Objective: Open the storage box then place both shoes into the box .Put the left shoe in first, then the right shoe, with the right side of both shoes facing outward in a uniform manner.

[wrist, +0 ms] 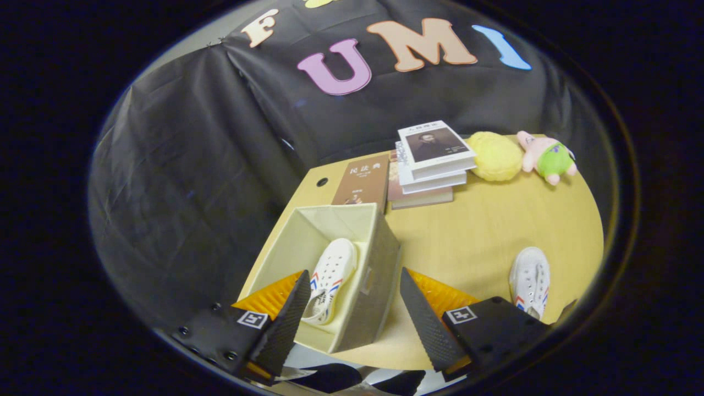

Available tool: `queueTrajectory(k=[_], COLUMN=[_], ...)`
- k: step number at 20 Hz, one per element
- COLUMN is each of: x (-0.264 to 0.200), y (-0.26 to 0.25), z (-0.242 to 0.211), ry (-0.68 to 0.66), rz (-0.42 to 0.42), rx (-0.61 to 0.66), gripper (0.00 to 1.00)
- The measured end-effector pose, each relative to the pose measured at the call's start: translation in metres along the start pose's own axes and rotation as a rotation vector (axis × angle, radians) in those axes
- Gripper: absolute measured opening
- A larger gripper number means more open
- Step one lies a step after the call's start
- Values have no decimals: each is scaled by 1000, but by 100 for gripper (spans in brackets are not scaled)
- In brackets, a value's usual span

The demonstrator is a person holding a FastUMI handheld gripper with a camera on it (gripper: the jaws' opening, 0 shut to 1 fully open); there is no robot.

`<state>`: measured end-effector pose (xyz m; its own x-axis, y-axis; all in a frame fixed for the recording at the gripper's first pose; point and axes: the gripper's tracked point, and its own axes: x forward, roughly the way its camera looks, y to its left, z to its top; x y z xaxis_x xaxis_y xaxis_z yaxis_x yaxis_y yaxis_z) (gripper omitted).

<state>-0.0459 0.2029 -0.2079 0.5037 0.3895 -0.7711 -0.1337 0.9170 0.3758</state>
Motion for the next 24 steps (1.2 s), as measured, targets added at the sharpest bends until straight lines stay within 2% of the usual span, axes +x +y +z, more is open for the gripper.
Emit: queueTrajectory(k=[12,18,24], x=[-46,-56,-56], y=[-136,-211,-266], z=[-4,-27,-54], ry=[-11,52,130], rz=[-159,-270,-331], rx=[37,10,-5], gripper=[100,100,100])
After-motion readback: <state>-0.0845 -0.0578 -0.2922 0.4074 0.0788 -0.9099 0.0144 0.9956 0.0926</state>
